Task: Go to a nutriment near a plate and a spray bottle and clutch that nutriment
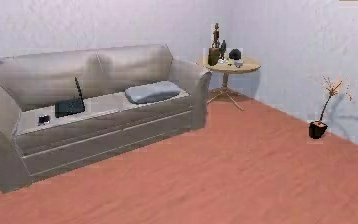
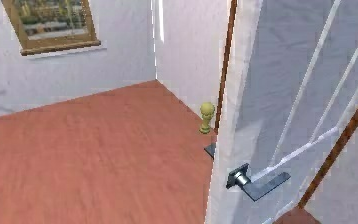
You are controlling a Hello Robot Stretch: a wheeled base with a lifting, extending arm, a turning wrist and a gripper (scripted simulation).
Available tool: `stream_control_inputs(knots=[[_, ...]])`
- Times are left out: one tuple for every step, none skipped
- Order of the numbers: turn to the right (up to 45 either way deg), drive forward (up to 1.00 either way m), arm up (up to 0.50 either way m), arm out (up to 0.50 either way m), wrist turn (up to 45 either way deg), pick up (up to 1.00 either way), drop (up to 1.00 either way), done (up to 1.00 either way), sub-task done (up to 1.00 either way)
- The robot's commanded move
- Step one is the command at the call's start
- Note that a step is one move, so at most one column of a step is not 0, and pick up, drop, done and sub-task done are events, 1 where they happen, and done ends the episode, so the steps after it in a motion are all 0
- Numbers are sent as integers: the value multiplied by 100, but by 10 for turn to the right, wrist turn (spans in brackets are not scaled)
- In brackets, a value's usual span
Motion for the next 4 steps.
stream_control_inputs(knots=[[-300, 0, 0, 0, 0, 0, 0, 0, 0], [0, 15, 0, 0, 0, 0, 0, 0, 0], [450, 0, 0, 0, 0, 0, 0, 0, 0], [450, 0, 0, 0, 0, 0, 0, 0, 0]])
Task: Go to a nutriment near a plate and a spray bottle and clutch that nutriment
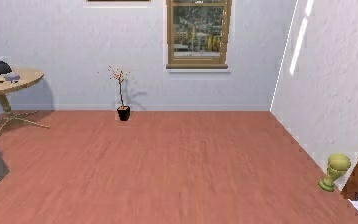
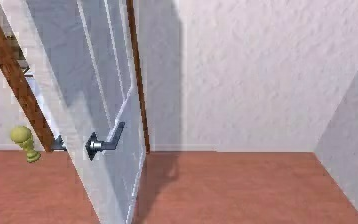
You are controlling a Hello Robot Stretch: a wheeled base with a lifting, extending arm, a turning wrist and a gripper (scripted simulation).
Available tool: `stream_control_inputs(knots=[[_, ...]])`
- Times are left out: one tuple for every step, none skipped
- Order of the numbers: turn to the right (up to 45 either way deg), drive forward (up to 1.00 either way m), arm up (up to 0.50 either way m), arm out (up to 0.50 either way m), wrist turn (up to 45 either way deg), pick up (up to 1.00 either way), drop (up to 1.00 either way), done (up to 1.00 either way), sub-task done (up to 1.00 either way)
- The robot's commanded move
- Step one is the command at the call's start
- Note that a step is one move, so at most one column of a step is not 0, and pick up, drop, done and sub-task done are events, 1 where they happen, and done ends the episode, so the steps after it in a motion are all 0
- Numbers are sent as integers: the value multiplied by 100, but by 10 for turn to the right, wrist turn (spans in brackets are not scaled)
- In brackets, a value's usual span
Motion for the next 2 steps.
stream_control_inputs(knots=[[0, 65, 0, 0, 0, 0, 0, 0, 0], [450, 0, 0, 0, 0, 0, 0, 0, 0]])
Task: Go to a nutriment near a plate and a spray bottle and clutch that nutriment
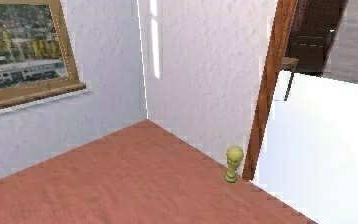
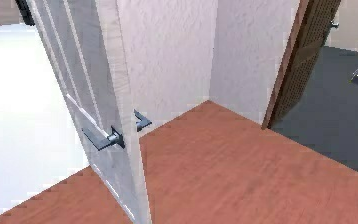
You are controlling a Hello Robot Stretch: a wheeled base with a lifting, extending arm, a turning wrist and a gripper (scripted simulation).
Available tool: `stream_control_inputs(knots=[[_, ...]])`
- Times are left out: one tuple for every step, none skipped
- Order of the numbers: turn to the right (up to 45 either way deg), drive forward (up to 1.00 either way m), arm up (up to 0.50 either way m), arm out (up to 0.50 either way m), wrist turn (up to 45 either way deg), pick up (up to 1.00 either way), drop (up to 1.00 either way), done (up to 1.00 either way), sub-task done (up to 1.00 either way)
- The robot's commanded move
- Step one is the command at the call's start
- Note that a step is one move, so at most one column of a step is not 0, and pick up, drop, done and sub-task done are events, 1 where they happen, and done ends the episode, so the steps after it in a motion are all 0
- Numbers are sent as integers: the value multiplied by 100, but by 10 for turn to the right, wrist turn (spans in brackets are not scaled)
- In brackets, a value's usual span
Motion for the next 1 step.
stream_control_inputs(knots=[[120, 0, 0, 0, 0, 0, 0, 0, 0]])
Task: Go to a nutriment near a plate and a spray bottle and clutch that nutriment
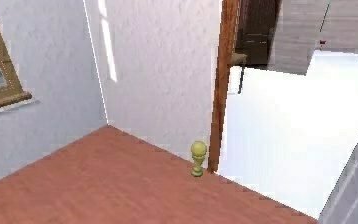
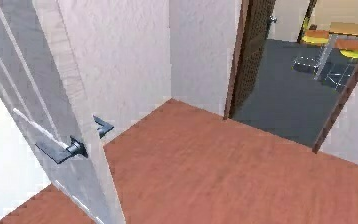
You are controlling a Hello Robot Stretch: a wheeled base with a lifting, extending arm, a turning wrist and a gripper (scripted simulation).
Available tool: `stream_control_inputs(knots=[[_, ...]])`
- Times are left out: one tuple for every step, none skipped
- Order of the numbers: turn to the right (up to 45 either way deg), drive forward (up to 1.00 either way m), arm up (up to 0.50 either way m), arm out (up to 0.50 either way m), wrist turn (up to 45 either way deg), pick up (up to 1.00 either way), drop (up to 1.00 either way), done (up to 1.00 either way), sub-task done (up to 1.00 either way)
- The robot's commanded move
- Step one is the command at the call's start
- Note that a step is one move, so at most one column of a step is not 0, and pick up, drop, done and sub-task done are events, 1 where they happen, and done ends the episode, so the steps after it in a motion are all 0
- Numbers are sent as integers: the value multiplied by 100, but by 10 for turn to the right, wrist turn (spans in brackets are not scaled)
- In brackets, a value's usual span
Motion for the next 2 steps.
stream_control_inputs(knots=[[0, 40, 0, 0, 0, 0, 0, 0, 0], [270, 0, 0, 0, 0, 0, 0, 0, 0]])
